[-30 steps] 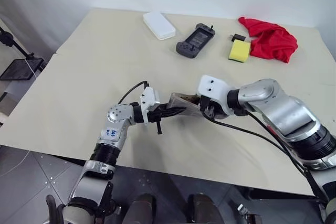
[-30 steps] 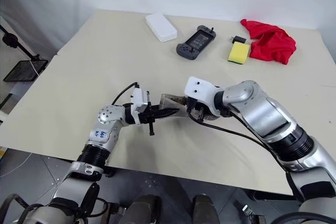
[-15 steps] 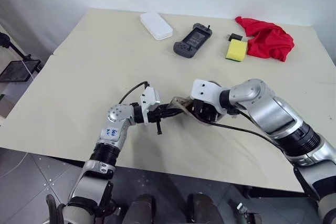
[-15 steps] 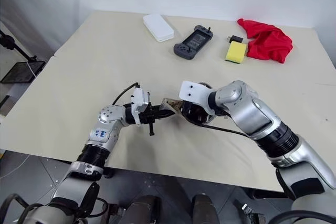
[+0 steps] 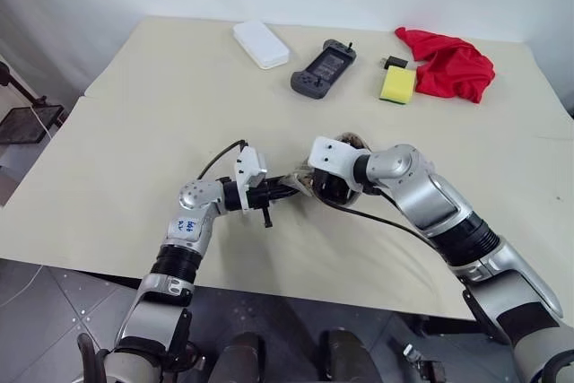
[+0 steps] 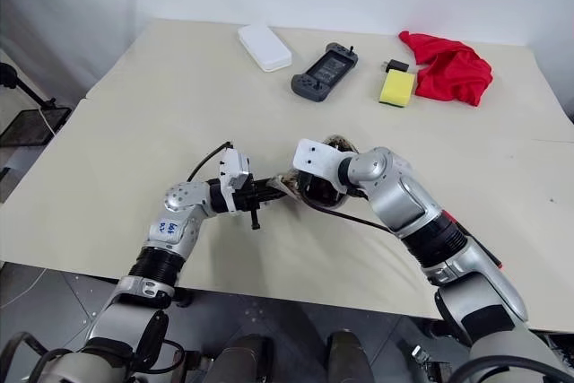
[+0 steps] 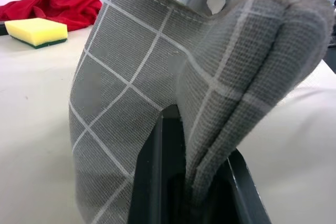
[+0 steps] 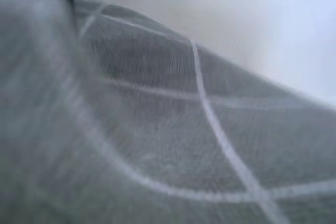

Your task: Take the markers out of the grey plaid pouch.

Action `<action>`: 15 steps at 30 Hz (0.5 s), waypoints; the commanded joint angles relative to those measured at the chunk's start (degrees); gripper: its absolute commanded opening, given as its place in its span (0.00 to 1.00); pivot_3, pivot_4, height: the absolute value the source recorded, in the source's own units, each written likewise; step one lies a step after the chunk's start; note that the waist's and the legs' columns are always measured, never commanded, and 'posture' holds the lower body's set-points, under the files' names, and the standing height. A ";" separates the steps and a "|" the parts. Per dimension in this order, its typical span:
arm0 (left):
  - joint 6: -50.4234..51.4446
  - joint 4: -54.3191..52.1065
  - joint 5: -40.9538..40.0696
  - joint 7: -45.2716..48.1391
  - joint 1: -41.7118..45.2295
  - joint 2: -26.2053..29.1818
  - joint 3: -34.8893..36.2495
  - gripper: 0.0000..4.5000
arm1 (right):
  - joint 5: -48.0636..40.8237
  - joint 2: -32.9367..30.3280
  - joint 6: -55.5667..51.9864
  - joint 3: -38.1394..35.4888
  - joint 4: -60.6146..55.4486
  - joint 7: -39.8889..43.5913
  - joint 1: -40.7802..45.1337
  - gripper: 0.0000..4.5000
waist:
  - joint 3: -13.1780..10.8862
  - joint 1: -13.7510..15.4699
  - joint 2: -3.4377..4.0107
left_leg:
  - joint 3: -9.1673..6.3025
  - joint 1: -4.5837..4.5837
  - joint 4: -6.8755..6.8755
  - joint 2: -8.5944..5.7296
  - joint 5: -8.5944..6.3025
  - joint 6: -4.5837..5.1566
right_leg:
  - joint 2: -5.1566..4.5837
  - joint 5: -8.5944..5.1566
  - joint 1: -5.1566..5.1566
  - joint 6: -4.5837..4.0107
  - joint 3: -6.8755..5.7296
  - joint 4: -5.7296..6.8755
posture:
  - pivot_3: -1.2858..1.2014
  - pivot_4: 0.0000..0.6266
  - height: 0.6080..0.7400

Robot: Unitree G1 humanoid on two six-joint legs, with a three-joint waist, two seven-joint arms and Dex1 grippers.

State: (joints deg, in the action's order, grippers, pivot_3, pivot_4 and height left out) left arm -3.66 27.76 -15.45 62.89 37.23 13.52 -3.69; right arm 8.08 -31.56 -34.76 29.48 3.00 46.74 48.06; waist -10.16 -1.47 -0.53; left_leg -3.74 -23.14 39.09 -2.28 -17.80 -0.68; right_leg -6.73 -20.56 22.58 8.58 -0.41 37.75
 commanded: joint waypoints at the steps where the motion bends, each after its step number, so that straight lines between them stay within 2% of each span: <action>1: -1.15 -3.67 -2.88 1.42 1.73 -1.23 0.71 0.00 | 2.11 0.32 0.52 0.88 2.52 -0.02 -2.19 0.50 | 0.00 0.00 0.00 | 0.00 0.00 0.00 0.00 0.00 0.00 | 0.00 0.00 0.00 0.00 0.00 0.00 | 0.52 0.24 1.00; 3: -1.11 -3.67 -2.91 1.31 1.71 -1.28 0.82 0.00 | 2.51 0.13 1.08 0.59 1.53 0.64 -2.45 0.34 | 0.00 0.00 0.00 | 0.00 0.00 0.00 0.00 0.00 0.00 | 0.00 0.00 0.00 0.00 0.00 0.00 | 0.52 0.24 1.00; 6: -0.96 -3.89 -2.87 1.01 1.65 -1.34 1.03 0.00 | 2.73 -1.93 3.36 0.18 -2.04 3.52 -3.53 0.18 | 0.00 0.11 0.00 | -0.02 0.00 0.00 0.00 0.00 0.00 | 0.00 0.00 0.00 0.00 -0.01 -0.01 | 0.52 0.24 1.00; 11: -0.30 -4.47 -2.98 0.06 1.17 -1.19 2.02 0.00 | 2.17 -6.42 6.11 -3.03 -9.64 7.14 -6.17 0.13 | 0.00 1.03 0.00 | -0.04 -0.01 -0.01 -0.04 -0.01 0.01 | -0.02 0.00 -0.05 0.00 -0.02 -0.03 | 0.52 0.24 1.00; 15: 0.86 -5.40 -3.19 -1.05 0.60 -1.10 2.63 0.00 | -0.97 -8.91 12.34 -7.48 -15.55 9.62 -8.57 0.12 | 0.00 1.33 0.00 | -0.04 -0.01 -0.04 -0.02 -0.01 0.01 | 0.00 0.00 -0.03 0.00 -0.02 -0.10 | 0.52 0.24 1.00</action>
State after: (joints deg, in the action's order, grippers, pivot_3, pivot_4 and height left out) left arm -3.02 24.78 -16.42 63.39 37.42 12.19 -3.25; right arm 9.50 -39.58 -25.03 23.71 -8.82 54.06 40.61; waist -10.16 -0.15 -0.53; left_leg -3.77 -23.16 39.06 -2.29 -17.81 -0.67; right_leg -6.73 -20.56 22.55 8.58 -0.43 37.65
